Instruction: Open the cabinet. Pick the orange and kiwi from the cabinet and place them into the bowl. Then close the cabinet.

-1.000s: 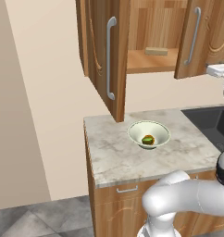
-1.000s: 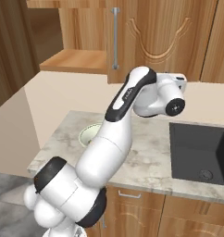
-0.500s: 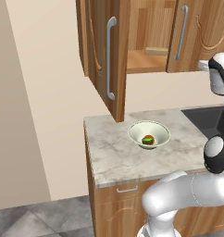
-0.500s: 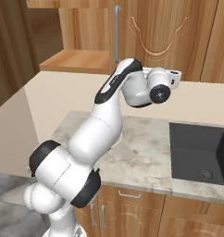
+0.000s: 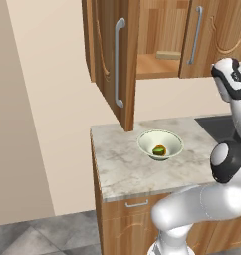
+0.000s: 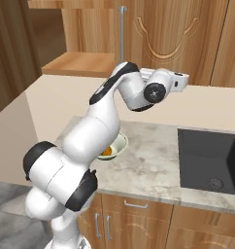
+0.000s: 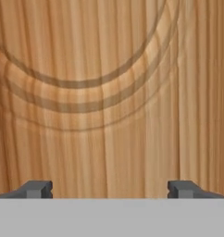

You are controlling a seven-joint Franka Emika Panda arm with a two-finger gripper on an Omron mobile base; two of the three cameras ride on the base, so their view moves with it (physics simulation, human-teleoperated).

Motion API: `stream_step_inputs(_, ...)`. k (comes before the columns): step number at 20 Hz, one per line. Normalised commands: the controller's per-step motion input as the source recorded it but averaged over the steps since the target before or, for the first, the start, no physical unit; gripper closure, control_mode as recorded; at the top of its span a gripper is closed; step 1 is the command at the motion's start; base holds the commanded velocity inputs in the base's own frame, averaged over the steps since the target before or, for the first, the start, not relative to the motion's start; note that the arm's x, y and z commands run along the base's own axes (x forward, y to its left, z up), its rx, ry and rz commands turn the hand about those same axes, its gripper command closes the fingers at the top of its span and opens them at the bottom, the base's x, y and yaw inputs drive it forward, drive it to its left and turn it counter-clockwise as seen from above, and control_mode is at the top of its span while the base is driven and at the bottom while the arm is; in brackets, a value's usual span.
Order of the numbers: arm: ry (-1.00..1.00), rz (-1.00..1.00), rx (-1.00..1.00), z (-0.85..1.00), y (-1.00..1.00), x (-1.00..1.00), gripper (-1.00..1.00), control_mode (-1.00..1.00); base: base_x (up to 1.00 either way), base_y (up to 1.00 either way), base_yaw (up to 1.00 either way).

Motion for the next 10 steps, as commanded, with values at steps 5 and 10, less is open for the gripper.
stream_step_inputs(5, 0.01, -0.15, -0.02, 0.19, 0.0, -0.21, -1.0, -1.0, 0.0, 0.0, 0.0)
stream_step_inputs(10, 0.01, -0.15, 0.0, 0.45, 0.0, -0.62, -1.0, -1.0, 0.0, 0.0, 0.0)
